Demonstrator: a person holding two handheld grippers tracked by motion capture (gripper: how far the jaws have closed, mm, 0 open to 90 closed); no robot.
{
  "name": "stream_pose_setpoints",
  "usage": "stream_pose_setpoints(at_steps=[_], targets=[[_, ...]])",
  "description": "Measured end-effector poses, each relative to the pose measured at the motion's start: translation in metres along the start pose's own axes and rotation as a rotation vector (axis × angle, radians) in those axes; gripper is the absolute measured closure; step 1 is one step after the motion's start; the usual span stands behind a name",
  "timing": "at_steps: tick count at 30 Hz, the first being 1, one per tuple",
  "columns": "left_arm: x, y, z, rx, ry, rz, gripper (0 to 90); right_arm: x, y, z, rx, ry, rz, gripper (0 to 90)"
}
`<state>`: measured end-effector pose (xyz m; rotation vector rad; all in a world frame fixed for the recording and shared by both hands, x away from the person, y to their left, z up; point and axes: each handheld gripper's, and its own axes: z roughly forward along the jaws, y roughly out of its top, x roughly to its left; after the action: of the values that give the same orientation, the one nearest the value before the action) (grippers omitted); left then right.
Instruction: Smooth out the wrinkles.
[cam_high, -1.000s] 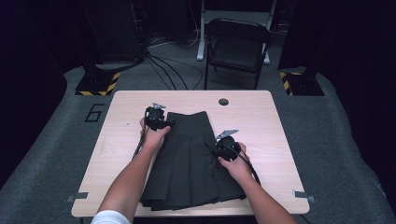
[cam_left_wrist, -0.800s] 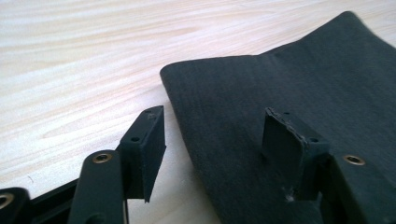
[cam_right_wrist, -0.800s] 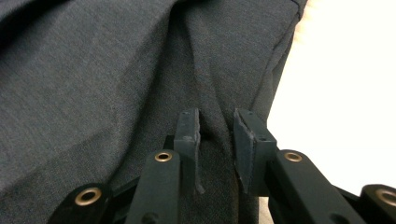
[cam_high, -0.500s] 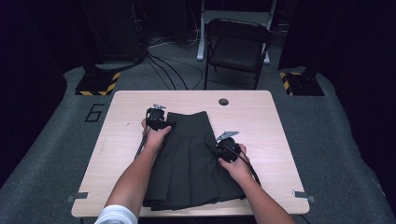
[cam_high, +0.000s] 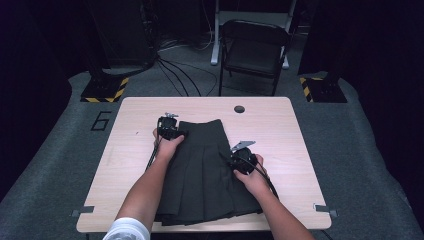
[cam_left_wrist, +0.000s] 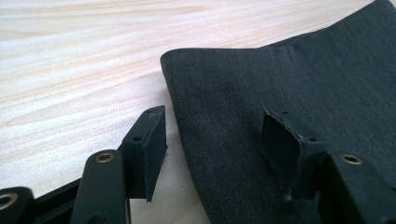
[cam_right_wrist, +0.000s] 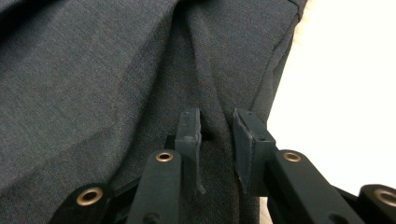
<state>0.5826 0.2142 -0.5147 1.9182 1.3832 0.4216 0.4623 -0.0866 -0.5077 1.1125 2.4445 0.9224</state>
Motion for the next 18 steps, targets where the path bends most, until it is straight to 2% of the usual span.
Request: stream_pose_setpoints(at_steps=[4,6,9,13,15,16,18], targets=[[0.0000,-0.0001,0.0018,0.003,-0.004,0.000,44.9,0.0000,0.0001,0.0001,0.000,-0.001,0.000,72.2],[-0.0008,0.0000,0.0024,0.006,-0.011,0.005,47.3,0.0012,0.0003,-0.0003,0.009,0.000,0.015,72.2],[-0.0019,0.0020,0.0007,0.007,-0.024,-0.008,56.3,0.0006,0.0006,-0.0001,0.009,0.002,0.000,72.2],[-0.0006,0.0056,-0.0035,-0.010,-0.046,-0.018,62.2,0.0007,0.0005,-0.0001,0.008,0.001,0.001,72.2],[-0.0012,0.0075,-0.0060,-0.015,-0.046,-0.018,63.2,0.0007,0.0005,-0.0001,0.008,0.001,0.000,72.2],[-0.0021,0.0079,-0.0061,-0.021,-0.043,-0.025,67.8,0.0007,0.0005,-0.0001,0.008,0.002,0.000,72.2],[-0.0024,0.0088,-0.0073,-0.018,-0.033,-0.014,72.5,0.0007,0.0005,-0.0001,0.008,0.002,0.000,72.2]])
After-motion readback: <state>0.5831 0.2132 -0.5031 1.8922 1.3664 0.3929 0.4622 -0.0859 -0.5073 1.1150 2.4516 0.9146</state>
